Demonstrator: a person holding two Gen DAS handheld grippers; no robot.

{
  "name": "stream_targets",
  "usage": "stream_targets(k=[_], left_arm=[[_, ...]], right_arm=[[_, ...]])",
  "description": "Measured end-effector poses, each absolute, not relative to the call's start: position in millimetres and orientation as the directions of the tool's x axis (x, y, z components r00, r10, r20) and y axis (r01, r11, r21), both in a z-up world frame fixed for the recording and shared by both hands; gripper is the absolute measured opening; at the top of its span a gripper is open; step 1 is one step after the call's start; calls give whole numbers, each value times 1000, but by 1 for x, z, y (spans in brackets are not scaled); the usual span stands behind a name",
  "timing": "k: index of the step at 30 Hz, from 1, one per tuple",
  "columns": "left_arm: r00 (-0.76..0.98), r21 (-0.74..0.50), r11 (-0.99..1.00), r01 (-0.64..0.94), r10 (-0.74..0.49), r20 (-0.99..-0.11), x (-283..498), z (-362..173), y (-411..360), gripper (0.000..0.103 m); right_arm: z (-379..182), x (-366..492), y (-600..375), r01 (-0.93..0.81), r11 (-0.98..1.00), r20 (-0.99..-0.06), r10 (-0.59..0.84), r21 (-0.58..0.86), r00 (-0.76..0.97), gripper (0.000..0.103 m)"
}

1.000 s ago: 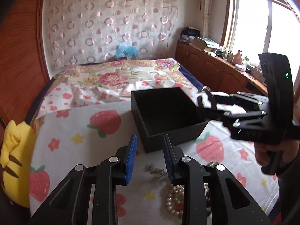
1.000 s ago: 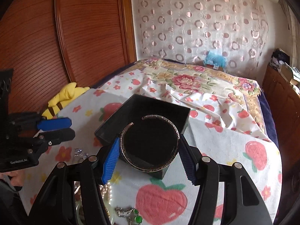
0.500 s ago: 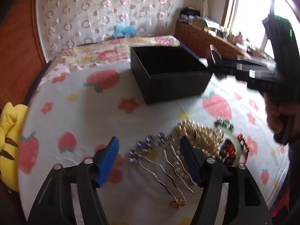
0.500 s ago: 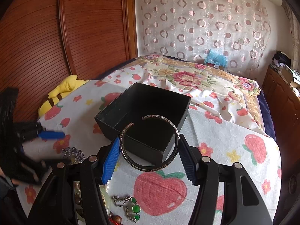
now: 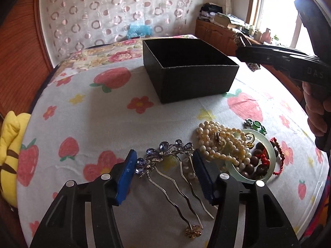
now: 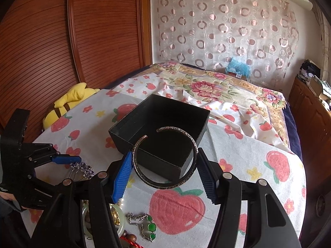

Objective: Organize jewelry
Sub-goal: 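Carry the comb and bangle over the black box and open both tools to drop them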

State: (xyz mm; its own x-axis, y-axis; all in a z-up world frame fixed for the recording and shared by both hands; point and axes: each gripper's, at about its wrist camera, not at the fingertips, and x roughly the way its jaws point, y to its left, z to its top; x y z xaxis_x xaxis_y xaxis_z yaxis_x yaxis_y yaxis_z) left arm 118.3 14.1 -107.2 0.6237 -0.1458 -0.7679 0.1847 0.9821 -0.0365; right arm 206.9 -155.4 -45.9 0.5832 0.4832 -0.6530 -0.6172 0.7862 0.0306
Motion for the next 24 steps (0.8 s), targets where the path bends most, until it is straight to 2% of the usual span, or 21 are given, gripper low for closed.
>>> stream_targets(k=[8,14,18,24], left_arm=[[683,-88,985,151,-168,-711,123,-79,25,53],[735,-82,986,144,-162,-659,148,-47,25,54],[760,-65,989,134,-144,-633,170,-32,20,54],[777,-44,990,131,-130,-616,201,-22,5,54]], right_arm=[[-50,232,-136,-621,784,-681,461,12,569,63],[-57,257,-128,-610,792,-708,451,35,544,63],[-50,262,-136,-613,786,-695,482,75,534,67],[-42,255,-160,-594,800,-679,484,88,552,67]])
